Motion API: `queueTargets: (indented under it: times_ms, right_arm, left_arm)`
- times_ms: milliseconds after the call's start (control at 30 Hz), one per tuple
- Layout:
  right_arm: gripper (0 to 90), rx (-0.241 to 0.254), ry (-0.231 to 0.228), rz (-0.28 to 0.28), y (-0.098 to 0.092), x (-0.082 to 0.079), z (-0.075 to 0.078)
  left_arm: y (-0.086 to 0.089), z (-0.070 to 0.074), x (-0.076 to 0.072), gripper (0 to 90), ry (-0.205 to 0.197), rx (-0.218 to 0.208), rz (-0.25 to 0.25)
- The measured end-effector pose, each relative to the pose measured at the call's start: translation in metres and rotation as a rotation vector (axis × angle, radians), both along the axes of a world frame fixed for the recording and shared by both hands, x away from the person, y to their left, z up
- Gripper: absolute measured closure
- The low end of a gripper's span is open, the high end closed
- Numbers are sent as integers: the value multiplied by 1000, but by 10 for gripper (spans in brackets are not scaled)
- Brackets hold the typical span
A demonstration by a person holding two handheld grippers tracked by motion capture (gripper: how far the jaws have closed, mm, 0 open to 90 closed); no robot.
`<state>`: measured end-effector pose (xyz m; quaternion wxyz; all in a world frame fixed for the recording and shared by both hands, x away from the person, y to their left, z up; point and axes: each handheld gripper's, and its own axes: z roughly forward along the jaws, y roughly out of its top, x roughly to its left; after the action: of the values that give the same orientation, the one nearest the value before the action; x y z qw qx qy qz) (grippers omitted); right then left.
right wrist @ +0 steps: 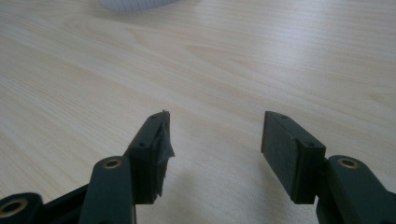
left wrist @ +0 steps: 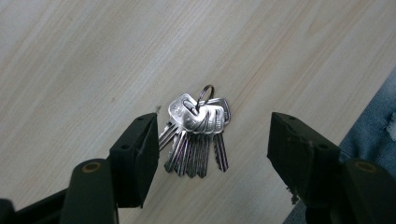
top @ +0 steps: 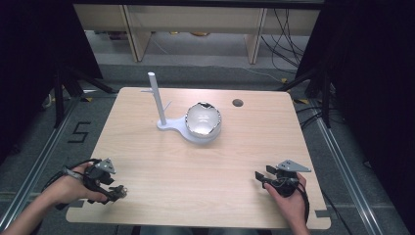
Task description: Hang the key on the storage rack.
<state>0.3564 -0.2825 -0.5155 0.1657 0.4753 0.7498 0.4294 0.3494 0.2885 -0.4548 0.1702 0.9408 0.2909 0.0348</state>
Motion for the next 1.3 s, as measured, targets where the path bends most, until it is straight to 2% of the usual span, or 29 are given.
queueTargets:
  times_ms: [100,133,200,233,300,333,367,433,467,500,567,633,667,700,733,767,900,1000,1067,1167,1233,1300]
  right_arm:
    - [433,-13,-7,-2,-1,0,0]
    - [433,9,4,-28,1,-2,1]
    - [432,7,0,-16,0,-3,1]
    - [432,-11,-21,1,-1,-1,1]
    - [432,-13,-19,-1,-1,-1,0]
    - [433,9,5,-19,2,-2,0]
    - [433,-8,-8,-1,0,0,0]
    - [433,-19,-21,0,-1,0,0]
    - [432,4,-9,-21,1,-1,0]
    - [431,6,9,-19,1,-2,1]
    - [431,-6,-3,-21,1,-2,0]
    - [431,6,5,-18,0,-3,1]
    - [431,3,-8,-18,1,-1,-1]
    - [431,9,1,-26,1,-2,0]
    - [431,-17,-10,-3,-1,0,0]
    - [431,-32,-10,-16,-1,1,-1]
    - [432,-6,-3,5,0,1,0]
    - [432,-25,-8,-2,0,1,-1]
    - [432,-7,-6,7,0,0,0]
    - [433,-21,-15,3,0,2,-1]
    - [433,-9,-4,8,0,1,0]
    - [433,-28,-8,1,0,1,0]
  left_arm:
    - [-2,-2,3,342,-4,-1,-1]
    - [-5,-2,4,342,5,12,4]
    - [-10,0,7,342,9,46,-24]
    - [-12,1,7,341,11,45,-31]
    - [-15,2,10,340,26,52,-45]
    - [-16,2,11,340,34,57,-47]
    - [-17,1,13,340,37,68,-51]
    - [-18,0,15,340,41,79,-52]
    - [-20,-1,18,340,43,92,-59]
    - [-21,-1,19,339,43,94,-60]
    - [-23,-2,21,338,42,90,-61]
    - [-24,-3,21,336,47,95,-61]
    - [-26,-6,22,331,51,113,-75]
    - [-27,-7,21,326,51,129,-80]
    - [-27,-7,21,321,51,129,-80]
    - [-27,-9,21,319,58,151,-89]
    - [-25,-16,23,316,87,165,-80]
    - [-23,-22,25,317,100,185,-69]
    - [-21,-25,26,316,106,190,-70]
    - [-21,-28,26,315,110,199,-73]
    - [-21,-29,26,318,112,202,-74]
    - [-21,-31,25,325,114,212,-80]
